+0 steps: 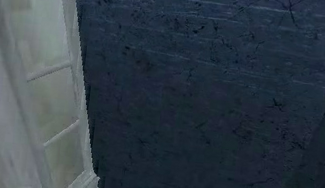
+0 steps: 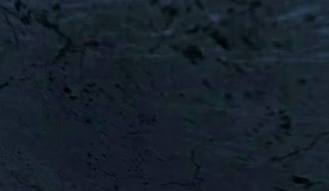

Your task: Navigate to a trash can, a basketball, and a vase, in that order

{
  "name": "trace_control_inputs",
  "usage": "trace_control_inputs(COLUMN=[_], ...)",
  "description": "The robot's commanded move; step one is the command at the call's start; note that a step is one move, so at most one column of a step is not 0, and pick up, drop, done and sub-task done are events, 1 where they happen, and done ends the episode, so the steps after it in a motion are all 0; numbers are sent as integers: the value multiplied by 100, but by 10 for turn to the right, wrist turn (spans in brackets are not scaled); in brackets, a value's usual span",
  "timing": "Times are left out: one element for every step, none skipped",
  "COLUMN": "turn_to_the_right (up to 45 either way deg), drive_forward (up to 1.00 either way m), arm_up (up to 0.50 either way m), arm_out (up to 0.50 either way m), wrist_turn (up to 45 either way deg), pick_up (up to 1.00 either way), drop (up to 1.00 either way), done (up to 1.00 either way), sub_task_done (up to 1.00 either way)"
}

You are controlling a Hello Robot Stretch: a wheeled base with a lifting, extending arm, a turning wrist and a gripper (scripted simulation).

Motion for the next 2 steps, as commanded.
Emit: trace_control_inputs(turn_to_the_right=[210, -30], drive_forward=[0, 0], arm_up=[0, 0], arm_out=[0, 0], wrist_turn=[0, 0], pick_up=[0, 0], drop=[0, 0], done=[0, 0], sub_task_done=[0, 0])
